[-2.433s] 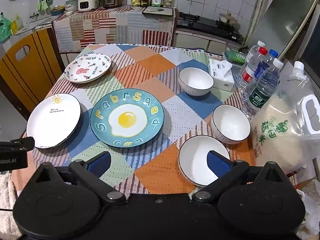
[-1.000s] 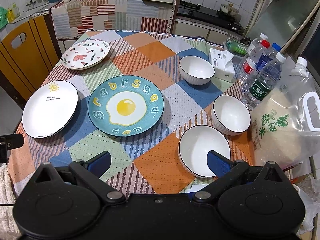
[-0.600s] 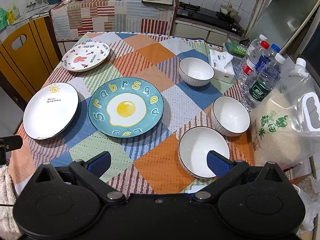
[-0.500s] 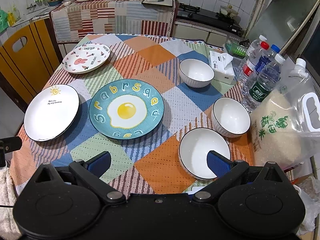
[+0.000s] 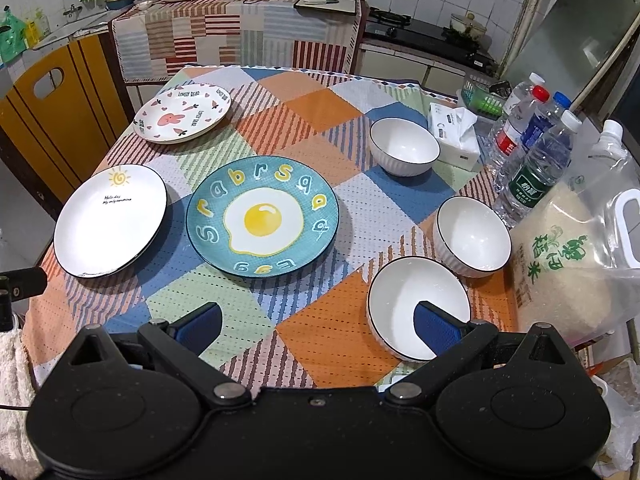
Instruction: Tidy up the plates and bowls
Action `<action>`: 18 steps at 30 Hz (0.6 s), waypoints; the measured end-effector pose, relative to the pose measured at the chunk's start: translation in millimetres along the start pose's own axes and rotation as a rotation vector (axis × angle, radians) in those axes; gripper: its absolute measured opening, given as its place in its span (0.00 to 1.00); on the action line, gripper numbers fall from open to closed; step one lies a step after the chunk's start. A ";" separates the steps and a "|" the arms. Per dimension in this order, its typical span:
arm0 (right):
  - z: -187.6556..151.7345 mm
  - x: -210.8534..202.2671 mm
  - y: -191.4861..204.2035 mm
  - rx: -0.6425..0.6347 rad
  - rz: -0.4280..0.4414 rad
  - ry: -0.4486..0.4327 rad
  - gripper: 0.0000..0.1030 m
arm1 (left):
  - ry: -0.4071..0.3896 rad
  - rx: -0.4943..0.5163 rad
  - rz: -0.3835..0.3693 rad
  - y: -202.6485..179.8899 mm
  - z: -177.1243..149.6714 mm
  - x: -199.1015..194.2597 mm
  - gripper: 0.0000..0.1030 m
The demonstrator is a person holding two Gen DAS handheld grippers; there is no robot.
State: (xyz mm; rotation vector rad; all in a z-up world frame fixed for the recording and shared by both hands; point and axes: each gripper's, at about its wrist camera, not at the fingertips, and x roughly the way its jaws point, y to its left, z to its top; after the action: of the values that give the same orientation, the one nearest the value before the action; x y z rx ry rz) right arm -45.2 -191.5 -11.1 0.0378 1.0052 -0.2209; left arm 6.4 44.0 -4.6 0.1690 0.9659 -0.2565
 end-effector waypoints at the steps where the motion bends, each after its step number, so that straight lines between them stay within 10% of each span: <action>1: 0.0 0.4 0.2 0.001 0.001 0.001 1.00 | 0.000 0.002 0.000 -1.0 -0.3 0.1 0.98; 18: 9.3 5.4 -14.4 0.015 0.072 -0.046 1.00 | 0.006 0.017 -0.004 -12.7 11.3 7.4 0.96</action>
State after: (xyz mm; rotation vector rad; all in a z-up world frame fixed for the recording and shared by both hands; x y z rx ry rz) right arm -37.6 -207.7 -9.6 0.0817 0.9546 -0.1630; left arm 15.7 28.0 -4.7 0.1840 0.9703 -0.2680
